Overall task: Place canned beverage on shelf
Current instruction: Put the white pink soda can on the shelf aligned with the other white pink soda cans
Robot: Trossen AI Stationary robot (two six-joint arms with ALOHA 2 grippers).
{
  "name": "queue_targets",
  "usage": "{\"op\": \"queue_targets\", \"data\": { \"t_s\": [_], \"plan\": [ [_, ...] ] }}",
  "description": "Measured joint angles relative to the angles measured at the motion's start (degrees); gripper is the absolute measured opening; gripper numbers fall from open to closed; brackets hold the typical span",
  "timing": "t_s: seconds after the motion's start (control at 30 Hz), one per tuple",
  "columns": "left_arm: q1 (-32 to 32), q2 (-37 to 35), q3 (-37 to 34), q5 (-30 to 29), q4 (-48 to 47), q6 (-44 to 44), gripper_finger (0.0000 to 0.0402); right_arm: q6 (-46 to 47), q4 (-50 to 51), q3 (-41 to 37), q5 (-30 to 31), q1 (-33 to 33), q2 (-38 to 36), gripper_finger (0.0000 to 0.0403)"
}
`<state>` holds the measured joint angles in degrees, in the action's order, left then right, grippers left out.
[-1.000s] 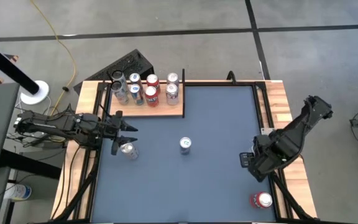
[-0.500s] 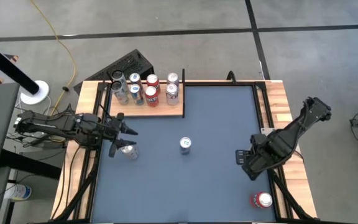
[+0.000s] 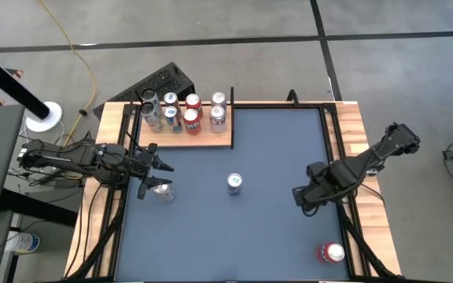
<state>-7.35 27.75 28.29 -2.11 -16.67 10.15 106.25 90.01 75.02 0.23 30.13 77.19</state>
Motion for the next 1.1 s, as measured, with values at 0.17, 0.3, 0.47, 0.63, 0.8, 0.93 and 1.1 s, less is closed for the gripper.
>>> {"op": "queue_targets", "data": {
  "t_s": [0.17,0.3,0.47,0.63,0.8,0.93,1.1],
  "plan": [
    [0.0,0.0,0.0,-0.1,0.0,0.2,0.0191,-16.7,0.0,0.0,1.4,-2.0,0.0,0.0249],
    [0.0,0.0,0.0,-1.0,0.1,0.8,0.0191,-30.1,0.0,0.0,1.9,-4.5,0.0,0.0249],
    [0.0,0.0,0.0,-3.2,0.9,2.6,0.0191,-44.6,-0.9,0.0,0.7,-8.4,0.0,0.0249],
    [0.0,0.0,0.0,-3.7,1.7,4.5,0.0192,-53.9,-2.0,0.0,0.3,-11.6,0.0,0.0249],
    [0.0,0.0,0.0,-3.9,3.2,5.4,0.0192,-60.5,-2.0,0.0,-0.2,-13.9,0.0,0.0249],
    [0.0,-1.9,0.0,-3.5,6.3,3.4,0.0192,-67.8,-2.0,0.0,-0.4,-14.6,0.0,0.0249],
    [0.0,-9.1,0.0,-2.6,8.1,1.7,0.0192,-75.3,-2.4,0.0,-0.1,-14.6,0.0,0.0249]
  ]
}}
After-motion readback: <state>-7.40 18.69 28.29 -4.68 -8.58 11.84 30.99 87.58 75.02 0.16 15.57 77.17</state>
